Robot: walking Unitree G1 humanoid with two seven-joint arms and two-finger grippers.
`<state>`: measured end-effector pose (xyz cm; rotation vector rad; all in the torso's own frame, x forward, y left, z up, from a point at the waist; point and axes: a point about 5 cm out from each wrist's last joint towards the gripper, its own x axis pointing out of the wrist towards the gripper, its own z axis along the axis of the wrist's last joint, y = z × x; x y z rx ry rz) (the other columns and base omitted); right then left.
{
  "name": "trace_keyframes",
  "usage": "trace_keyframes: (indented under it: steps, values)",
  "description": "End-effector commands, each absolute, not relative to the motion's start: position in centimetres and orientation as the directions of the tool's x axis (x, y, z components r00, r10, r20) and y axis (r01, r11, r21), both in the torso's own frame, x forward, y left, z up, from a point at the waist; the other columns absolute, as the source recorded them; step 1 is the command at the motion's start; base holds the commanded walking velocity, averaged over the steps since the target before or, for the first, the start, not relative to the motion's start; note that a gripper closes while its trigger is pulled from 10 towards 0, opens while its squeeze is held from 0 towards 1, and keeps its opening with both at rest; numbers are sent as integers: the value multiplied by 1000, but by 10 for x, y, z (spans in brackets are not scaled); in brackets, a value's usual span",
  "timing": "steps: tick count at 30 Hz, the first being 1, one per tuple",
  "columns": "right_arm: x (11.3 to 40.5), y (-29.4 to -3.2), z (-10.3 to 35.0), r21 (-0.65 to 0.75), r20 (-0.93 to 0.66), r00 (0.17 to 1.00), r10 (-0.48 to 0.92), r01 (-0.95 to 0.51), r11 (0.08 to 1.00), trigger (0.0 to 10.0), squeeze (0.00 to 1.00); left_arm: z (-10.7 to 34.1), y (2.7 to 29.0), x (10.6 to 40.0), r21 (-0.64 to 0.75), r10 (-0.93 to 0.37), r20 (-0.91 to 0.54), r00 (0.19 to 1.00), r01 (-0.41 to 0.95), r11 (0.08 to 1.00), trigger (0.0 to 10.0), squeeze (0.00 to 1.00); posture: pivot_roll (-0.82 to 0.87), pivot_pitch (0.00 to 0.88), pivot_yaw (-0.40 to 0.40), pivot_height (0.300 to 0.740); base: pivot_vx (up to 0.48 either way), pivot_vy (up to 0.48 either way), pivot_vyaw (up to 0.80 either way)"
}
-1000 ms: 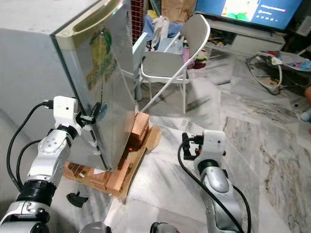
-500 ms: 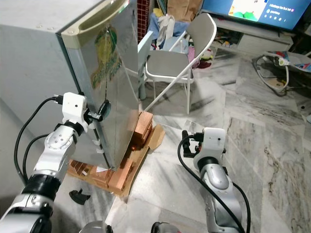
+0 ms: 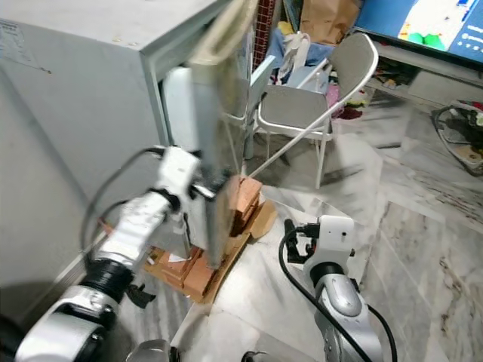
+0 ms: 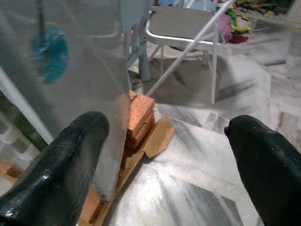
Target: Restocking fridge
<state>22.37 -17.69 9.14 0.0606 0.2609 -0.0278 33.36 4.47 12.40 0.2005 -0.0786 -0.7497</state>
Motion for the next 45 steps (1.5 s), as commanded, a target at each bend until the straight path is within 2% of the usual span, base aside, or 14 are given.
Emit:
trace_keyframes:
  steps: [1,2,3,6,11,17,21,25,30,35,38,45]
  values:
    - [221,-181,96,51,-245,969,-34,48,998,10000,0,126,67,345,236,-609,-4,793,593,770,10000,0,78,58,-44,740,0,0,0]
    - [221,-181,96,51,-245,969,-34,48,998,10000,0,126,67,345,236,-609,-4,793,593,770,10000,0,78,58,-44,740,0,0,0]
    - [223,-179,99,54,-225,974,-27,40,998,10000,0,125,85,351,238,-547,-7,837,533,812,10000,0,80,56,-44,740,0,0,0]
    - [225,-176,102,57,-209,978,-12,25,998,10000,0,127,109,355,246,-481,-6,876,468,849,10000,0,85,53,-45,740,0,0,0]
    - [229,-171,102,70,-204,979,0,15,997,10000,0,129,149,345,233,-412,36,911,393,890,10000,0,89,39,-42,740,0,0,-272]
    - [236,-170,103,72,-191,981,4,9,997,10000,0,112,159,328,205,-391,10,920,381,902,10000,0,100,38,-54,740,294,-261,-514]
    - [238,-168,103,70,-185,983,11,2,998,10000,0,112,158,327,209,-365,9,931,356,911,10000,0,98,36,-57,740,153,-74,0]
    - [237,-169,103,70,-183,983,2,11,997,10000,0,115,167,327,204,-302,22,953,291,935,10000,0,94,33,-53,740,0,0,0]
    - [232,-173,99,69,-200,980,-15,30,997,10000,0,113,187,315,211,-212,31,977,201,957,10000,0,91,34,-46,740,0,0,-800]
    - [225,-177,95,64,-219,975,-29,44,997,10000,0,106,220,291,174,-42,2,999,41,984,10000,0,95,38,-44,740,0,0,0]
    - [225,-178,91,60,-229,973,-35,50,997,10000,0,103,232,278,182,17,-16,1000,-14,983,10000,0,112,39,-46,740,0,0,0]
    - [227,-178,88,58,-231,972,-37,52,997,10000,0,105,236,266,225,23,-13,1000,-19,974,10000,0,136,38,-35,740,0,388,0]
